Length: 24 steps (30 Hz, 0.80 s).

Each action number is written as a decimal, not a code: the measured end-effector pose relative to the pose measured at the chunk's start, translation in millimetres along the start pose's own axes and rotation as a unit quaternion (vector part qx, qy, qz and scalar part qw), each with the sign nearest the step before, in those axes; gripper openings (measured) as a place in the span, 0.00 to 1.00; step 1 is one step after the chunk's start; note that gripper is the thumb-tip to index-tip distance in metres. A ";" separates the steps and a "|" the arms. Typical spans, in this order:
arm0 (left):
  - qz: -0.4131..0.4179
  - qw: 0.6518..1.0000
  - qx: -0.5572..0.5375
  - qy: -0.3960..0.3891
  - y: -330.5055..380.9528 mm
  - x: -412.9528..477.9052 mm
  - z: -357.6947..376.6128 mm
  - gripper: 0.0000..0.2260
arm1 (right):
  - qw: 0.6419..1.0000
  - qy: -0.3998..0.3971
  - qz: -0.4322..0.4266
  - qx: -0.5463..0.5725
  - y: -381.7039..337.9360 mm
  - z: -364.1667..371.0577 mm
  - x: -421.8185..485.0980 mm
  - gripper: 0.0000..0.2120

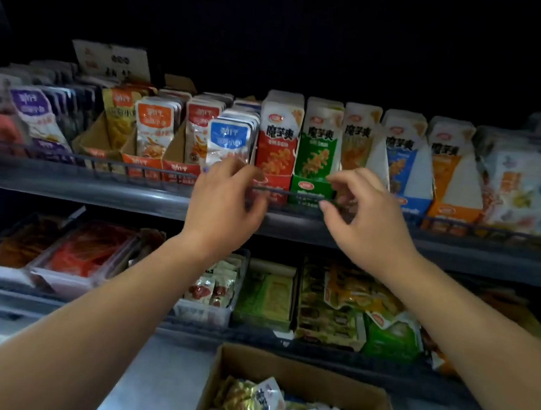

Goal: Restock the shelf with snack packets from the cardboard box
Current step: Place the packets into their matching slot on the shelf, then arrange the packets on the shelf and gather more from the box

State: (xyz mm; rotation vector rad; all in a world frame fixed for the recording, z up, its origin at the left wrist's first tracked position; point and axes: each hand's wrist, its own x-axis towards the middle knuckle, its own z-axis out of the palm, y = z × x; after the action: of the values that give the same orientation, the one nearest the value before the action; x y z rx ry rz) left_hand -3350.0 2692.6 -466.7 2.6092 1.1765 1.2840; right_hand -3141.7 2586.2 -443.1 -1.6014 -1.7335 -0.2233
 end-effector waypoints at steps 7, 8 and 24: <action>-0.047 0.991 -0.050 -0.118 2.1 -92.9 35.7 0.10 | 0.985 -0.149 0.084 -0.026 32.9 25.2 -159.8 0.14; -0.062 0.987 -0.054 -0.141 -2.9 -113.6 43.8 0.12 | 0.977 -0.181 0.108 -0.025 39.2 32.7 -183.0 0.14; -0.183 0.911 -0.035 -0.368 -53.9 -332.1 94.0 0.19 | 0.790 -0.539 0.279 -0.083 102.3 144.2 -386.8 0.35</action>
State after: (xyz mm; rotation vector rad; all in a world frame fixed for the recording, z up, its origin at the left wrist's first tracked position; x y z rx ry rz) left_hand -3446.7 2552.0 -771.5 2.2924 1.3084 0.2170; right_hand -3131.7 2389.0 -819.8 -2.5514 -1.8612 1.0623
